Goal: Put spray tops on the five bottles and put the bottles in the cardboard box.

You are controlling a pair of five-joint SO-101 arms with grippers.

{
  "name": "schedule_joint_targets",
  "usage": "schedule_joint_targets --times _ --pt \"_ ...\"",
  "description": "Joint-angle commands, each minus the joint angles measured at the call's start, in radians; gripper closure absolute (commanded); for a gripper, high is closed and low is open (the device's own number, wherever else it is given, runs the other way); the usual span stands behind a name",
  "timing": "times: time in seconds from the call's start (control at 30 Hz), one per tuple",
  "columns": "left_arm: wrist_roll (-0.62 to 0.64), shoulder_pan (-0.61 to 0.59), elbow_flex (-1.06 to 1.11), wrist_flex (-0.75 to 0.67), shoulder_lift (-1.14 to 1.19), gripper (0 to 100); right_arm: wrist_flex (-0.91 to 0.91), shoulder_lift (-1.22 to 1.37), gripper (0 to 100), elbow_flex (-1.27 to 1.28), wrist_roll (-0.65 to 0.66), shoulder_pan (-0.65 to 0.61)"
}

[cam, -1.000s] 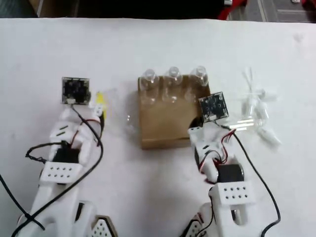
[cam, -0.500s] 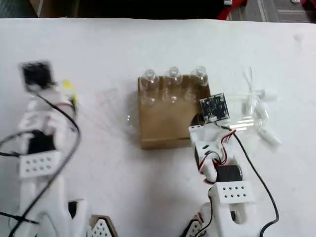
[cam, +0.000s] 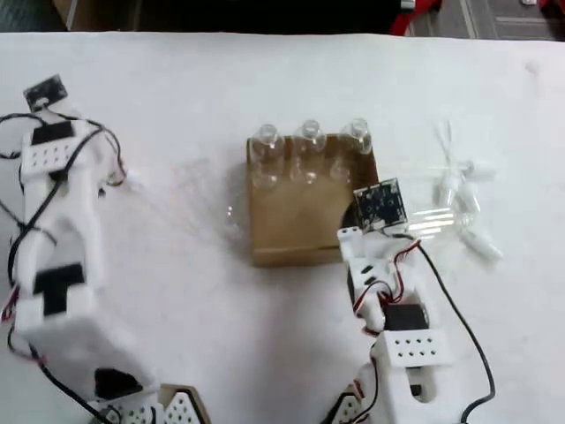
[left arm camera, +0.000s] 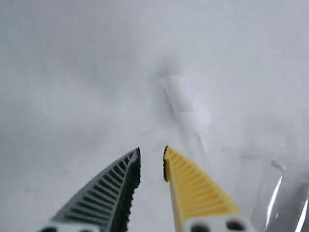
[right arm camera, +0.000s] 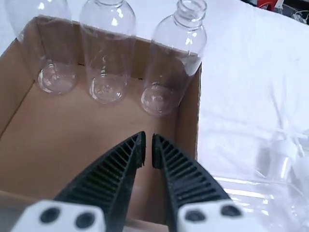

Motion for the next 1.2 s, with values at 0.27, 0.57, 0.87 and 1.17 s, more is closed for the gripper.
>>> schedule_joint_targets --times 0.27,0.57,0.87,1.17 --pt "0.199 0.007 -0.698 0.288 0.397 92 -0.05 -0.005 98.1 0.0 0.028 -0.001" --pt "0.265 0.028 -1.019 0.422 0.567 79 -0.053 -0.002 98.1 0.0 0.031 -0.001" --pt "0.33 0.028 -1.162 0.436 0.723 79 -0.054 0.001 98.1 0.002 0.031 -0.002" --pt "0.333 0.025 -1.169 0.428 0.789 79 -0.054 0.001 98.1 0.002 0.031 -0.002"
